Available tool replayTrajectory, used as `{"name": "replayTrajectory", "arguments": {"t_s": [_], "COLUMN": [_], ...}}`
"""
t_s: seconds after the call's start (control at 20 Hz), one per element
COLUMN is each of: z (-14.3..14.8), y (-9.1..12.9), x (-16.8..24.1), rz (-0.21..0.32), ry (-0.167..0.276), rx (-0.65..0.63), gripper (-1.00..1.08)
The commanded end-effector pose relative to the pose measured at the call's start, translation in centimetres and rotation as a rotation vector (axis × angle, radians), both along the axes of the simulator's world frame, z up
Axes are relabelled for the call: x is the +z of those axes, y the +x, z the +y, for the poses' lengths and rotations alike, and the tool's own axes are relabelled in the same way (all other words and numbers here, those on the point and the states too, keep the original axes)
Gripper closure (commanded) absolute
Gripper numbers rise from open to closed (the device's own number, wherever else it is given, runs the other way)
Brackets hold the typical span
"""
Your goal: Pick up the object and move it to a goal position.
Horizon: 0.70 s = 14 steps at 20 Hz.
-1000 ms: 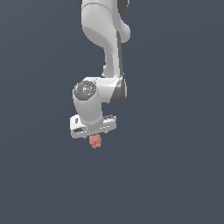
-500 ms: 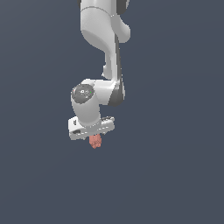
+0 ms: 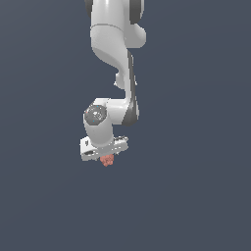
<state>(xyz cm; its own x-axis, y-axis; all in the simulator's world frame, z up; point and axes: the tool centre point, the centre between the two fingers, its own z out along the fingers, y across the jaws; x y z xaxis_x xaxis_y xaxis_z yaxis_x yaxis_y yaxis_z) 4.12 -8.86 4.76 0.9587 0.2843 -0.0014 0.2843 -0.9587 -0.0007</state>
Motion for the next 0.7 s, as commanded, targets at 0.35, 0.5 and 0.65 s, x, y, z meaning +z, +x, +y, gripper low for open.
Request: {"name": "replayTrajectory", "arguments": {"t_s": [0.35, 0.5, 0.65], "z": [-0.02, -0.02, -0.02], "y": [0.17, 0.17, 0.17], "x": [-0.63, -0.63, -0.63], "rz": [-0.002, -0.002, -0.002], "ry": [0.0, 0.0, 0.0], "rx": [0.001, 0.001, 0.001], "gripper": [1.08, 1.08, 1.08]}}
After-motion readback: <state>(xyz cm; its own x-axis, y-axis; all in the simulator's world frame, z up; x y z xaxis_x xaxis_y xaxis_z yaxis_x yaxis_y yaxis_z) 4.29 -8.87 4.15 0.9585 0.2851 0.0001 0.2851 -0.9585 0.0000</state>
